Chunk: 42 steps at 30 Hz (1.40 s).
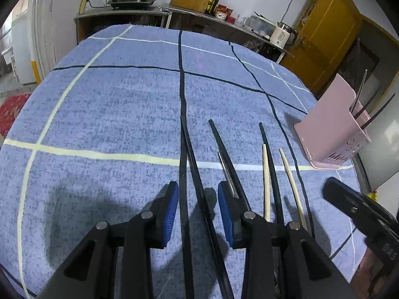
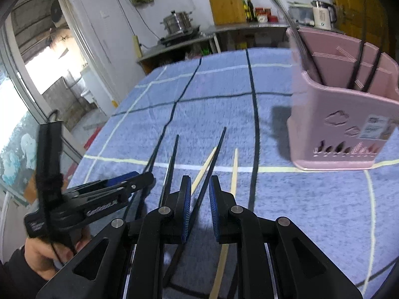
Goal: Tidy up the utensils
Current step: 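Move both tools down to the remaining chopsticks on the cloth, then close the left tool on a metal chopstick while the right tool grasps a black one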
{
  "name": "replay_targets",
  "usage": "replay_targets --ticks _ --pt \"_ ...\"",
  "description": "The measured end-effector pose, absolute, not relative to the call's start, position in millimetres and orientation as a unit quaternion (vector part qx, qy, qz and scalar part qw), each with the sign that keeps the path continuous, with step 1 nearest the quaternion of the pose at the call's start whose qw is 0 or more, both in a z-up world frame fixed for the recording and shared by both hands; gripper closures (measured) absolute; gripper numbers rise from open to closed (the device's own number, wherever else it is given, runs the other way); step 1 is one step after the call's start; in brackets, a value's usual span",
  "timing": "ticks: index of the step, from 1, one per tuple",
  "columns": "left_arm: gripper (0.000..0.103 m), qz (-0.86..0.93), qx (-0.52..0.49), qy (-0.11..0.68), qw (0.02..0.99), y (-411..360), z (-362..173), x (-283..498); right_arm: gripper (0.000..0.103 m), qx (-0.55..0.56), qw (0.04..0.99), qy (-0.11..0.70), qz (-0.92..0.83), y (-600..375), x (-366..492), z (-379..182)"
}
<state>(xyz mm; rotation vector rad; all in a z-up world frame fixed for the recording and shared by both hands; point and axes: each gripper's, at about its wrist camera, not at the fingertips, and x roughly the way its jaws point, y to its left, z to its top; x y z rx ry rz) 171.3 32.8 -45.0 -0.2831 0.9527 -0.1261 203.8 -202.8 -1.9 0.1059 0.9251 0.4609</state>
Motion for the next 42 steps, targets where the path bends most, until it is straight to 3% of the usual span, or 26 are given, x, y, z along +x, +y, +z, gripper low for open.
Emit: replay_targets --ticks 17,23,29,42 --pt "0.070 -0.050 -0.102 0.442 0.890 23.3 -45.7 173.7 0.088 0.020 0.850 0.490 0.194 -175.4 233.3 -35.9" --pt "0.077 -0.036 -0.097 0.444 0.890 22.7 -45.7 174.8 0.088 0.015 0.849 0.494 0.188 -170.5 239.1 -35.0" --pt "0.093 -0.030 -0.093 0.454 0.885 22.5 -45.3 179.7 0.091 0.017 0.848 0.496 0.186 -168.7 244.9 -36.9" --pt "0.097 -0.040 -0.117 0.459 0.880 30.3 -41.9 181.7 0.097 0.038 0.850 0.489 0.191 -183.2 242.1 -29.0"
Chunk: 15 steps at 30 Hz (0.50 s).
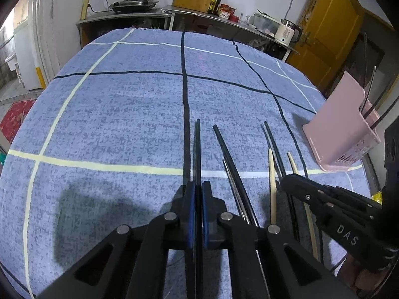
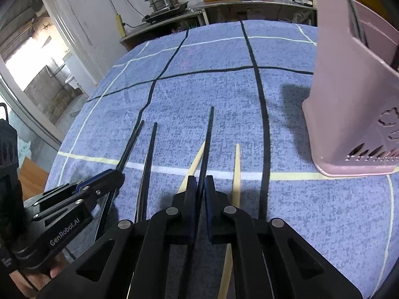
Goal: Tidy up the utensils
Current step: 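Close the left tool on a metal chopstick while the right tool grasps a black one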
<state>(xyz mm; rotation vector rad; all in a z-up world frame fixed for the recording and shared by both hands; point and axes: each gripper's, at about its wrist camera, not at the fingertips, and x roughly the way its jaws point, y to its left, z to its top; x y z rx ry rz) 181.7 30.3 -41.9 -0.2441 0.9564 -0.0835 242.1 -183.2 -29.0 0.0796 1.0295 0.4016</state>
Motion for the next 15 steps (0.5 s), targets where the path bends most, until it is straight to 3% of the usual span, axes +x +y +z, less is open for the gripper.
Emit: replay_targets --ticks 15 --pt "0.097 -0.067 -0.127 0.391 0.909 40.2 27.0 159.0 0.097 0.061 0.884 0.415 0.206 -212.5 217.7 40.4"
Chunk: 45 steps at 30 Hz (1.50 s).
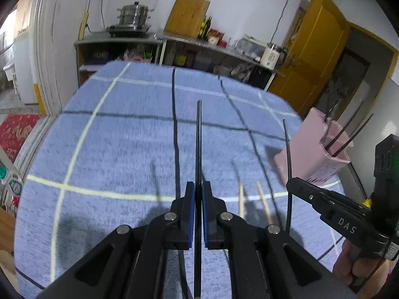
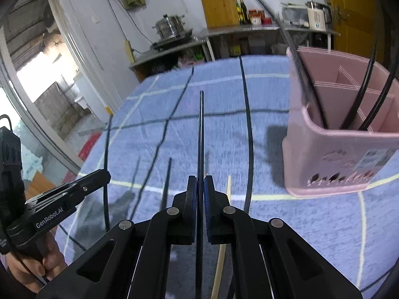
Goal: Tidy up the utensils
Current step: 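Close the left tool on a metal chopstick while the right tool grasps a black one, then lift both held chopsticks upright and carry them over the pink holder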
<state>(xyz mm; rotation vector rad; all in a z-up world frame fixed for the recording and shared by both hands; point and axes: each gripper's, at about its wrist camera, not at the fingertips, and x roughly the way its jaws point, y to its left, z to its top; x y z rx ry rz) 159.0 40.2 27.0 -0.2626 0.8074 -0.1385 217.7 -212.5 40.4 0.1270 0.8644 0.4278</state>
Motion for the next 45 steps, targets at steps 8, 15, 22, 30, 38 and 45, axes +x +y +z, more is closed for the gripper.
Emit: replay_targets --ticks 8,15,22,30,38,45 --pt "0.097 -0.075 -0.123 0.353 0.925 41.1 66.5 140.9 0.097 0.070 0.901 0.371 0.213 -228.3 198.4 78.3" --pt "0.097 -0.083 -0.120 0.333 0.932 39.1 89.5 131.8 0.097 0.075 0.909 0.348 0.215 -231.0 188.9 95.0" --pt "0.097 -0.095 -0.121 0.322 0.934 33.5 104.8 127.9 0.097 0.083 0.917 0.329 0.211 -240.5 181.4 108.3" --pt "0.097 -0.121 -0.118 0.327 0.930 15.1 110.1 126.6 0.097 0.090 0.923 0.315 0.203 -258.7 168.3 115.7" --pt "0.097 -0.164 -0.110 0.339 0.920 -20.6 106.6 135.3 0.097 0.098 0.928 0.312 0.179 -288.0 162.9 118.0" --pt "0.097 -0.210 -0.103 0.331 0.914 -53.8 124.6 148.2 0.097 0.110 0.938 0.291 0.154 -322.8 161.1 139.3"
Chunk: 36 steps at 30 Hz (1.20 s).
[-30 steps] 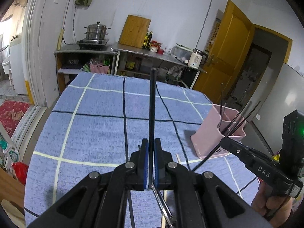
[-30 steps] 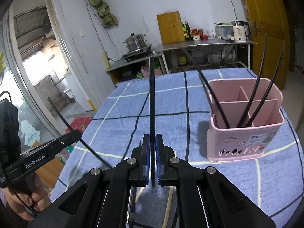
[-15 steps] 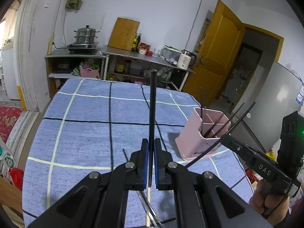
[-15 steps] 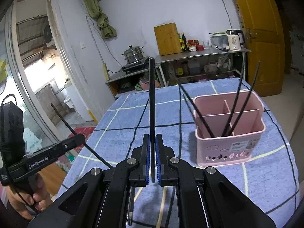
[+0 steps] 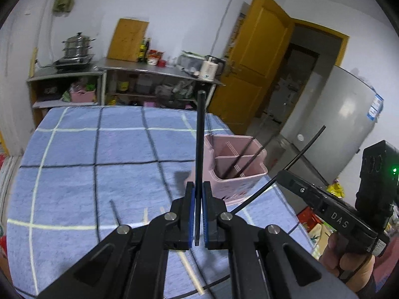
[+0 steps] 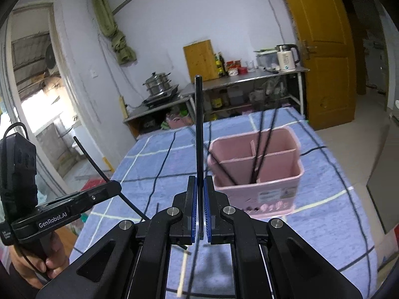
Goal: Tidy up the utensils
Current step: 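Lift both held chopsticks upright and carry them over the pink holder, then open the left tool into the holder while the right tool releases its chopstick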
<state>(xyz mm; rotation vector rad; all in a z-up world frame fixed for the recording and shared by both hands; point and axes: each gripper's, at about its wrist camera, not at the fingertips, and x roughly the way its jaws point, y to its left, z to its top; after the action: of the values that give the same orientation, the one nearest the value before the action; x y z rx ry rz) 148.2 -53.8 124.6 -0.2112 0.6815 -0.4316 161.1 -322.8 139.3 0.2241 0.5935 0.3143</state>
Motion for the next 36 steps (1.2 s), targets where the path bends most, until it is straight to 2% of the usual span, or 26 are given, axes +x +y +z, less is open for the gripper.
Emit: replay_targets --ticks 11,18,23,36 --pt "0.097 -0.241 -0.100 0.284 0.923 -85.3 179.3 175.2 0.097 0.114 0.959 0.228 0.126 -356.7 168.9 190.0" --pt "0.097 -0.239 -0.097 0.270 0.928 -98.8 193.6 193.6 0.097 0.117 0.962 0.218 0.118 -365.6 183.8 197.2" --pt "0.097 -0.234 -0.088 0.269 0.930 -107.3 189.6 208.5 0.097 0.122 0.960 0.224 0.112 -368.6 199.8 186.3" --pt "0.097 -0.221 -0.081 0.315 0.919 -121.3 137.1 233.9 0.097 0.126 0.948 0.272 0.107 -366.9 229.6 140.5"
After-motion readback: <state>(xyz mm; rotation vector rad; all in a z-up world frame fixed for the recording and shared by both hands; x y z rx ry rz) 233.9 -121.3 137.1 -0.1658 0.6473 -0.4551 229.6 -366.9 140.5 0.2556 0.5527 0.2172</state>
